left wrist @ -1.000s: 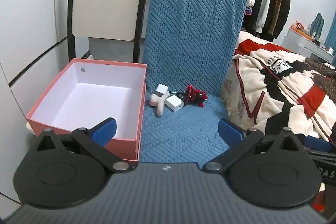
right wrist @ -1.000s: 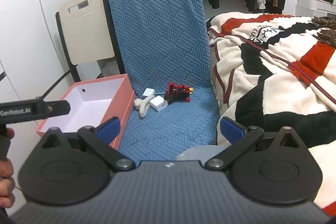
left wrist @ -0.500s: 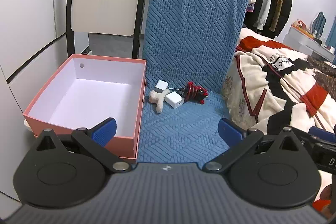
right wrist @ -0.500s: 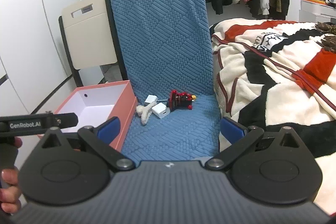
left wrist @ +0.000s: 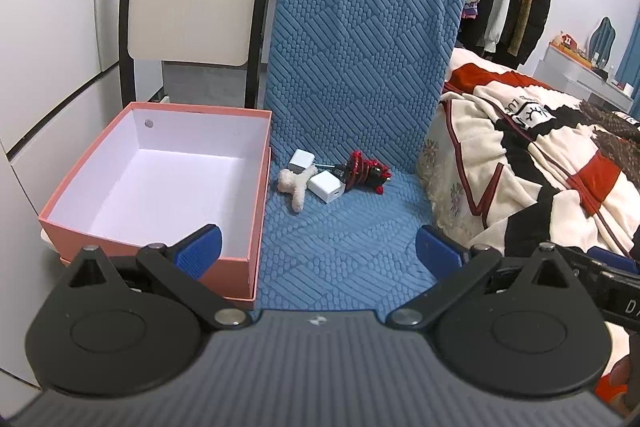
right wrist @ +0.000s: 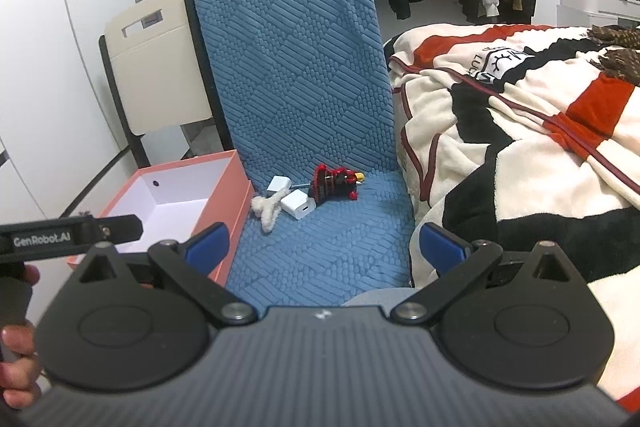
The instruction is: Organize rigid objects
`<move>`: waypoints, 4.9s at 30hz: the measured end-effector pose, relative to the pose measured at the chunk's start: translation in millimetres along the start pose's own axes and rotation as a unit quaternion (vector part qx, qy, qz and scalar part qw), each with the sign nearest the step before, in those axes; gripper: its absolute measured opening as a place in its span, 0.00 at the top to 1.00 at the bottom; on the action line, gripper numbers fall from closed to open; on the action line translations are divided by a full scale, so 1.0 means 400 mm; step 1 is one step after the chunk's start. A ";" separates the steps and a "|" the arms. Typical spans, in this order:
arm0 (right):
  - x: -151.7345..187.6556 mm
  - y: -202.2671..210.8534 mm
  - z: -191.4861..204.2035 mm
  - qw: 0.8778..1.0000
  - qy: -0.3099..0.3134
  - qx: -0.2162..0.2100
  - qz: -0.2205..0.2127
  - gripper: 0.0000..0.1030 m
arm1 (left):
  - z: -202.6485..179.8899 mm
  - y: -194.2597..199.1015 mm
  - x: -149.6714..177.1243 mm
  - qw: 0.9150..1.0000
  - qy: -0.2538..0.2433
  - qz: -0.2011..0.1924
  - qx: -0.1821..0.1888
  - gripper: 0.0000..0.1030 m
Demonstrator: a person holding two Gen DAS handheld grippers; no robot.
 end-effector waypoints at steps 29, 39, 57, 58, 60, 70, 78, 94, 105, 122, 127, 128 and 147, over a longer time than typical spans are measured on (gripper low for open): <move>0.028 0.010 -0.015 1.000 -0.006 -0.005 0.005 0.00 | -0.016 -0.003 0.017 1.000 -0.017 -0.005 0.000 0.00; 0.052 -0.026 -0.045 0.999 -0.030 0.000 0.013 0.00 | -0.044 -0.049 0.022 1.000 -0.024 0.002 0.009 0.00; 0.039 -0.142 -0.107 0.999 -0.042 0.009 0.004 0.00 | -0.080 -0.207 0.014 0.999 -0.021 0.003 0.030 0.00; 0.036 -0.155 -0.113 0.999 -0.043 0.010 0.003 0.00 | -0.084 -0.224 0.014 0.999 -0.026 0.003 0.027 0.00; 0.029 -0.182 -0.126 0.999 -0.050 0.009 0.000 0.00 | -0.092 -0.257 0.015 0.999 -0.031 0.004 0.027 0.00; 0.003 -0.338 -0.161 0.998 -0.063 0.002 -0.007 0.01 | -0.123 -0.431 0.032 0.999 -0.033 0.015 0.029 0.00; -0.010 -0.434 -0.165 0.998 -0.066 0.008 -0.022 0.01 | -0.144 -0.542 0.049 0.998 -0.043 0.019 0.030 0.00; -0.026 -0.631 -0.170 0.996 -0.088 -0.012 -0.028 0.05 | -0.143 -0.740 0.050 0.998 -0.067 -0.013 -0.016 0.07; -0.023 -0.751 -0.191 0.993 -0.111 -0.023 -0.018 0.11 | -0.159 -0.839 0.046 0.991 -0.120 -0.028 -0.048 0.19; 0.007 -0.938 -0.281 0.968 -0.246 -0.050 0.016 0.18 | -0.131 -0.954 0.049 0.985 -0.137 -0.012 -0.106 0.49; -0.007 -0.993 -0.266 0.969 -0.239 -0.062 0.019 0.18 | -0.116 -0.979 0.070 0.984 -0.135 0.009 -0.119 0.58; -0.006 -1.005 -0.270 0.968 -0.242 -0.060 0.022 0.18 | -0.113 -0.985 0.077 0.984 -0.135 0.014 -0.119 0.59; 0.023 -1.116 -0.285 0.942 -0.315 -0.079 0.082 0.36 | -0.089 -1.025 0.089 0.991 -0.082 0.036 -0.101 0.84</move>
Point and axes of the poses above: each gripper's, at about its wrist camera, not at the fingertips, and y roughly against the way its jaws point, z to its left, x to its underside, the point moved 10 cm from there along -y, roughly the way its jaws point, and after that the axes turned 6 degrees about -x, right-handed, at the moved point
